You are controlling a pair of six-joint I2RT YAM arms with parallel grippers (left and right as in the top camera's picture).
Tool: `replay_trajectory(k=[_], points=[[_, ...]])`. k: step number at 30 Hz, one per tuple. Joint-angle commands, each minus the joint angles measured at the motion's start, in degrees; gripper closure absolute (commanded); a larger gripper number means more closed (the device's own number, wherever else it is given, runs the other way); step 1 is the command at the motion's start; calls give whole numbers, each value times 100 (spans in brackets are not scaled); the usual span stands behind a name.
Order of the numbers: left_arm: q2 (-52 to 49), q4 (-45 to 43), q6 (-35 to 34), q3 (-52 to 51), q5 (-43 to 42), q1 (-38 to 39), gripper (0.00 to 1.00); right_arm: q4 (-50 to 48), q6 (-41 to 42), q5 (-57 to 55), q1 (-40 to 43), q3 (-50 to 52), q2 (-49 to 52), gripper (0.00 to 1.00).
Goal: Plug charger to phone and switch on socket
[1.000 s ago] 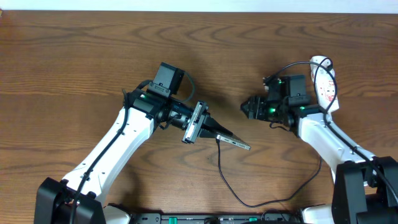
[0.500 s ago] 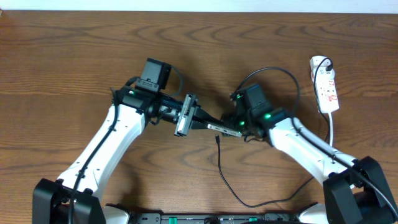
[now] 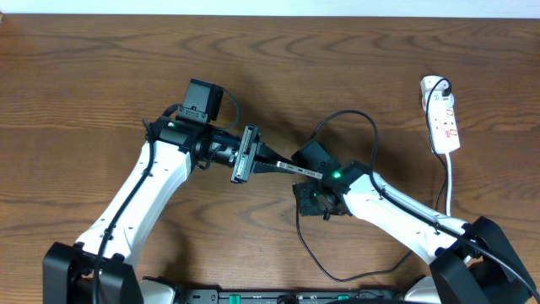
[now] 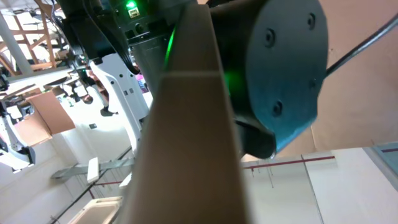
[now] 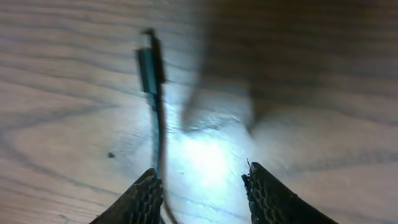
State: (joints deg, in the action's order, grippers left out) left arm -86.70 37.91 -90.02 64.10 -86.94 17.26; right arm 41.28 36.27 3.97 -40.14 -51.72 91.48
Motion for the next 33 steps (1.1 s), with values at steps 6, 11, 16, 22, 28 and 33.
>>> replay_trajectory(k=[6,11,16,22,28,33], points=[[24,-114,120,68,-315,-149,93,-76,20,-87,-234,-79,57,54],[31,-114,125,68,-315,-529,93,-295,4,-13,-234,-79,59,52],[37,-111,114,68,-315,-697,92,-308,96,-15,-234,-79,146,52],[39,-114,33,68,-315,-697,93,-378,98,70,-216,-107,369,54],[39,-116,304,68,-315,-697,93,-186,162,72,13,-186,466,80],[39,-114,343,68,-315,-697,92,63,-68,-343,334,-188,466,87]])
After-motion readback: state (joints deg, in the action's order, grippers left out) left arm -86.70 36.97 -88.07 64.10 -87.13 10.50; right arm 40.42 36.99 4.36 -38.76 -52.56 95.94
